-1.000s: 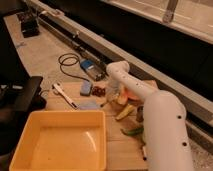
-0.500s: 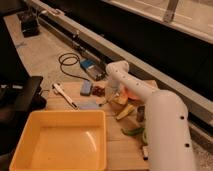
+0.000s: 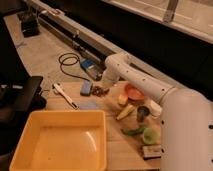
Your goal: Place fork in red bowl
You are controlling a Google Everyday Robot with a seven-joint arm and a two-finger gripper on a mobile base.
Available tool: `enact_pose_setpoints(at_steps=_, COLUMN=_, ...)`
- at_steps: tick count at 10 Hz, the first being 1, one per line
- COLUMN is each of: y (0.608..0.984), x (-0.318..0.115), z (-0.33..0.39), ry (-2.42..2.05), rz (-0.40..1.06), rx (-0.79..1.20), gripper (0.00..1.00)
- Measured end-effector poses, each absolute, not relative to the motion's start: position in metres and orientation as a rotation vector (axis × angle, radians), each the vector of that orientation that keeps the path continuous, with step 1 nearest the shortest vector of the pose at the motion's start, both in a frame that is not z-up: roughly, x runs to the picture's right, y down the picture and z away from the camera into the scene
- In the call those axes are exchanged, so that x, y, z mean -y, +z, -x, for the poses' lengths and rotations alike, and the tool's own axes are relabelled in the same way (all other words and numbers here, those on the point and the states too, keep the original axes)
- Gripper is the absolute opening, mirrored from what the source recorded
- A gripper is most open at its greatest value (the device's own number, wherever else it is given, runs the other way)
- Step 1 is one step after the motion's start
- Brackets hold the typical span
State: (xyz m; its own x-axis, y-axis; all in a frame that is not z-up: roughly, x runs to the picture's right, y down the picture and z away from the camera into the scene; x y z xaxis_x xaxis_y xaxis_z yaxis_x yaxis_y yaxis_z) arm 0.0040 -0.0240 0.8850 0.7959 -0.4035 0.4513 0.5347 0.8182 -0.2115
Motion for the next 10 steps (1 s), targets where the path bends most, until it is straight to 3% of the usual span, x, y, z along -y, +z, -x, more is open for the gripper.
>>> enact_pose_setpoints(at_steps=5, y=0.866, x=0.065, z=-0.019, ry=-0.492, rz=0.198, rx=0.313, gripper=0.00)
enact_pose_setpoints(at_steps=10, y=0.885, x=0.048, z=-0.116, ry=-0.285, rz=0.242, rx=0.215, gripper=0.00)
